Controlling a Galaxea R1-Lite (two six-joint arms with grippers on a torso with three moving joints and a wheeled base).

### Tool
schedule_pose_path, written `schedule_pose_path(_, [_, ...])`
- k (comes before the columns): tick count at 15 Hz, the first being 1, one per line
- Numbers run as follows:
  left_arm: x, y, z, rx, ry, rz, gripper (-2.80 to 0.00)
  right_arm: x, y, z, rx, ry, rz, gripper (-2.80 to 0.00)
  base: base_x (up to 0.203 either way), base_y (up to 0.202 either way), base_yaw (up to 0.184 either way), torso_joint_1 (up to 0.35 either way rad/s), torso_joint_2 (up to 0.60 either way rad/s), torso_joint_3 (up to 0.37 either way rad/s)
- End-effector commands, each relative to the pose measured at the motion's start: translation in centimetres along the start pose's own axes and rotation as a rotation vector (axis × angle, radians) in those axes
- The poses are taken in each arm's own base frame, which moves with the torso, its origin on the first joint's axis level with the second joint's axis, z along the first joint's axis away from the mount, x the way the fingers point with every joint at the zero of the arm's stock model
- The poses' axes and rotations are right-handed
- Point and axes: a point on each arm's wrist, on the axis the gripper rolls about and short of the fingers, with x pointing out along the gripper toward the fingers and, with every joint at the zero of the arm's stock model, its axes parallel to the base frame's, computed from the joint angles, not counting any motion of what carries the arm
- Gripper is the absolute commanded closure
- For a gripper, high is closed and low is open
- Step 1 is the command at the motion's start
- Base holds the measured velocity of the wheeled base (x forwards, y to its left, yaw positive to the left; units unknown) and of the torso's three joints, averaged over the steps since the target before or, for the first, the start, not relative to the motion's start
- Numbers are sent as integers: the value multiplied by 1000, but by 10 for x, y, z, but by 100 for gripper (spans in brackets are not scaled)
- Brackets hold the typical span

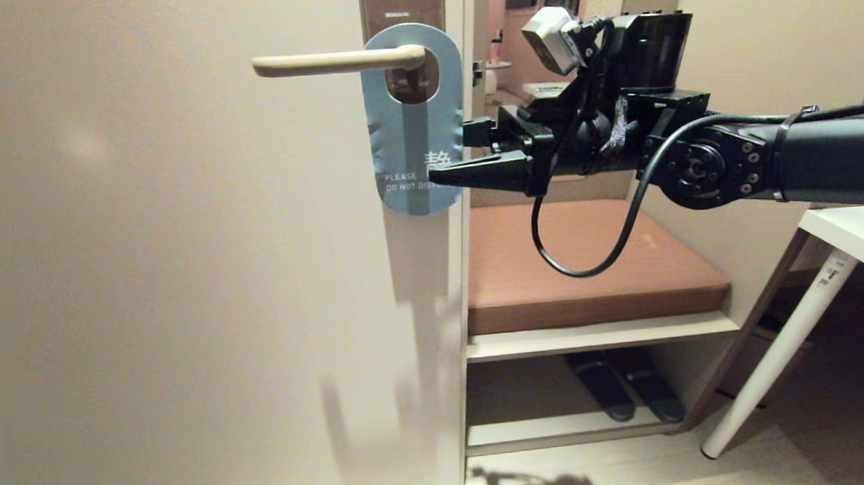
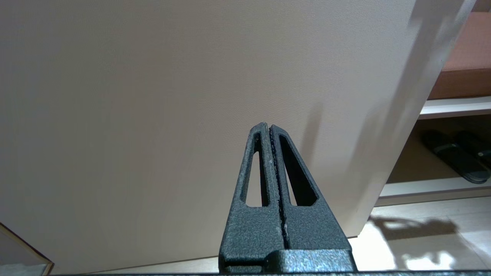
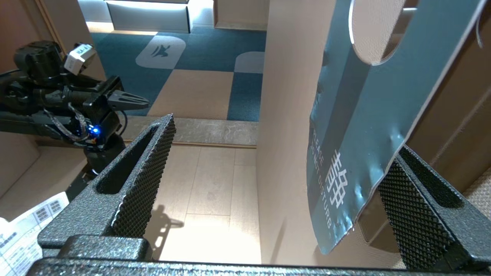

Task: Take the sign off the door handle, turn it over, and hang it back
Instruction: Take down the sign

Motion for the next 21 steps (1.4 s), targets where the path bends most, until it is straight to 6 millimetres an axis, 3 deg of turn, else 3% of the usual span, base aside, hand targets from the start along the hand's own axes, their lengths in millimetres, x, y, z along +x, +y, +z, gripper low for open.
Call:
schedule_pose_path(1, [0,0,0,1,2,0,0,3,-5,-7,12,5,7,-280,0,0,0,0,0,0])
schedule_pose_path(10, [0,0,0,0,0,-1,0,10,-22,-7,3,-15,8,-280,0,0,0,0,0,0])
schedule_pose_path(19, [0,0,0,0,1,0,0,14,-24,-10,3,-14,16,-280,0,0,0,0,0,0])
schedule_pose_path(20, [0,0,0,1,2,-1,0,14,-23,-9,1,-15,16,0,0,0,0,0,0,0])
schedule_pose_path(21, [0,0,0,0,1,0,0,14,-23,-9,1,-15,16,0,0,0,0,0,0,0])
